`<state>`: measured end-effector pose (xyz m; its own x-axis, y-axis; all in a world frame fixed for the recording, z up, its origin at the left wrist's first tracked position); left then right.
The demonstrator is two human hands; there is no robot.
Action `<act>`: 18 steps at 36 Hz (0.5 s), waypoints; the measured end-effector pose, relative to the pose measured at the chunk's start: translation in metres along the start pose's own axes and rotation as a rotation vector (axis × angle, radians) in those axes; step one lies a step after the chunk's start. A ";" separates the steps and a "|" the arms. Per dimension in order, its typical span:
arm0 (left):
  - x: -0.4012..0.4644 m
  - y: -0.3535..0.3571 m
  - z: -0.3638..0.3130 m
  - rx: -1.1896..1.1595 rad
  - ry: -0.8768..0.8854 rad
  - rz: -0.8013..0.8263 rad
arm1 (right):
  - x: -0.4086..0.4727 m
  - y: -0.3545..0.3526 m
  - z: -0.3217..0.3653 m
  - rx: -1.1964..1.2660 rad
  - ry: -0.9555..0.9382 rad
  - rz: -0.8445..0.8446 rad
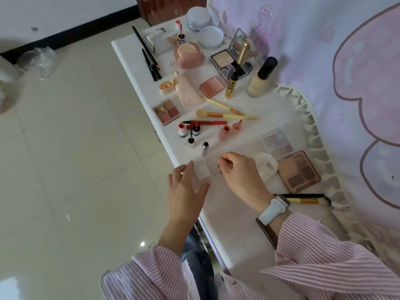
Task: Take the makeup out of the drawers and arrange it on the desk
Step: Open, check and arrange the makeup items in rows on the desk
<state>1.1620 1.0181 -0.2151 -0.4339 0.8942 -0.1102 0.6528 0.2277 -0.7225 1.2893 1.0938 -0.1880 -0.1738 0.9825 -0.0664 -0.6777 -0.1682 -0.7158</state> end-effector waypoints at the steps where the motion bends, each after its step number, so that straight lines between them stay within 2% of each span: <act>1: 0.000 0.000 -0.001 0.023 0.022 -0.011 | 0.000 0.000 0.000 -0.012 -0.007 0.005; 7: 0.003 0.001 0.003 0.038 0.049 -0.047 | -0.003 -0.013 0.002 -0.059 -0.047 -0.049; 10: 0.003 0.000 0.003 0.031 0.091 -0.042 | -0.008 -0.034 -0.001 -0.169 -0.200 -0.131; 13: 0.000 -0.004 0.004 -0.007 0.087 -0.050 | -0.016 -0.041 -0.020 -0.355 -0.276 0.006; 16: -0.006 -0.006 0.008 -0.073 0.091 -0.086 | -0.023 -0.039 -0.040 -0.464 -0.186 0.232; 18: -0.011 -0.006 0.012 -0.125 0.067 -0.099 | -0.025 -0.037 -0.045 -0.531 -0.177 0.309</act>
<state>1.1551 1.0024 -0.2177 -0.4598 0.8880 0.0060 0.6833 0.3581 -0.6363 1.3511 1.0792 -0.1909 -0.4506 0.8593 -0.2419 -0.1388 -0.3351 -0.9319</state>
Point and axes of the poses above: each hand's wrist, its own x-axis towards the middle knuckle, its own y-axis out of the palm, z = x × y, the point moved 7 cm from there along x, towards the middle knuckle, and after that the axes turned 7 degrees about -z, right-handed, at the moved point
